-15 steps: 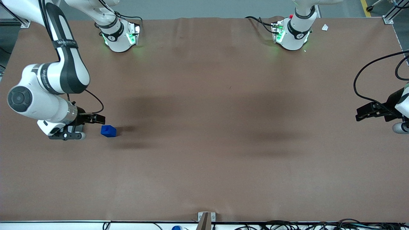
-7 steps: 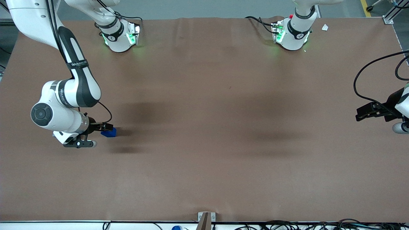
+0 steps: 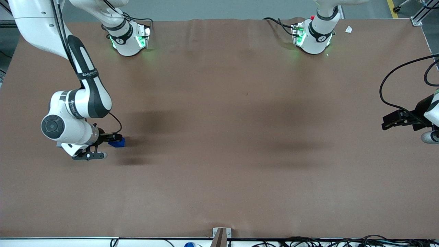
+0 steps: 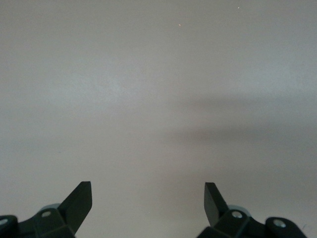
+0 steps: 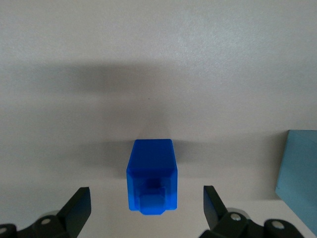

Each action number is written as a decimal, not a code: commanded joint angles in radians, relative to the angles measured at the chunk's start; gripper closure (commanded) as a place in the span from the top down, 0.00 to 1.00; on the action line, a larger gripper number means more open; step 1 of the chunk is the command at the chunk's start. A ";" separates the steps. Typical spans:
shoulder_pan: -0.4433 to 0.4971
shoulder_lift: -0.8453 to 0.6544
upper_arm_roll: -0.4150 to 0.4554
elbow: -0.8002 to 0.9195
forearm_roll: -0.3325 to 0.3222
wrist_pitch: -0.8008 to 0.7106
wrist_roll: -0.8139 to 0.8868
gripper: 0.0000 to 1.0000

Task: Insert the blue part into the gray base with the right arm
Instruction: 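Lower the right gripper and close it on the blue block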

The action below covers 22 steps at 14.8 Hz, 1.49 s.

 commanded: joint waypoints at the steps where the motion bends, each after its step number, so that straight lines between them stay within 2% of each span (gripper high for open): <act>1: 0.001 0.009 0.000 -0.032 -0.012 0.037 -0.006 1.00; 5: 0.000 0.022 -0.002 -0.044 -0.012 0.059 -0.006 1.00; 7: 0.001 0.024 0.000 -0.046 -0.012 0.060 -0.006 0.96; 9: 0.001 0.022 -0.002 -0.046 -0.012 0.060 -0.007 0.86; 13: 0.003 0.023 -0.002 -0.044 -0.014 0.054 -0.007 0.54; 16: 0.003 0.022 -0.002 -0.041 -0.015 0.050 -0.010 0.34; 19: 0.000 0.016 -0.002 -0.023 -0.014 0.015 -0.010 0.25; 22: -0.010 0.009 -0.003 0.047 -0.014 -0.077 0.001 0.22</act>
